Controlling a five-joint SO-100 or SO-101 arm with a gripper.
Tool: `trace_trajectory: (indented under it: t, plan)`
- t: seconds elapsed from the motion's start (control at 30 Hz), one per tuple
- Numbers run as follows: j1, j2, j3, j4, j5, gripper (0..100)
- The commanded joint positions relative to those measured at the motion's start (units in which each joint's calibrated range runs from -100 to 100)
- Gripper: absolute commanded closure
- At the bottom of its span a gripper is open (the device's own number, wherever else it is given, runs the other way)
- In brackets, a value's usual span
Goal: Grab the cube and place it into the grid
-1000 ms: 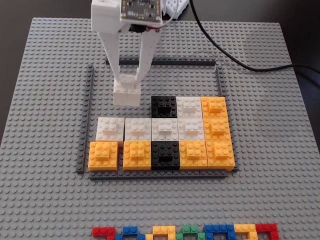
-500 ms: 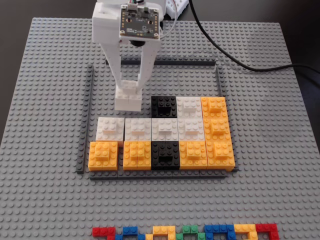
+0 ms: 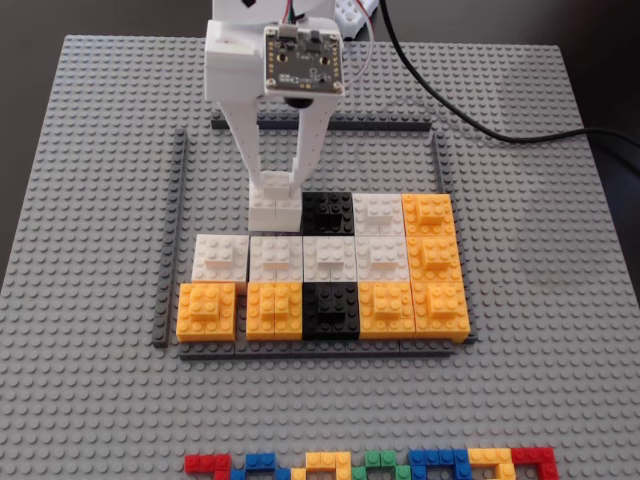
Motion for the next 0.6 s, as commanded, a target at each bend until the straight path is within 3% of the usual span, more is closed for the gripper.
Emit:
trace_trajectory:
  t: [0.0, 0.57]
  plan:
    - [0.0, -0.3, -0.7, -0.7, -0.3, 92]
    - [-0.4, 2.6, -1.1, -2.1, -0.6, 92]
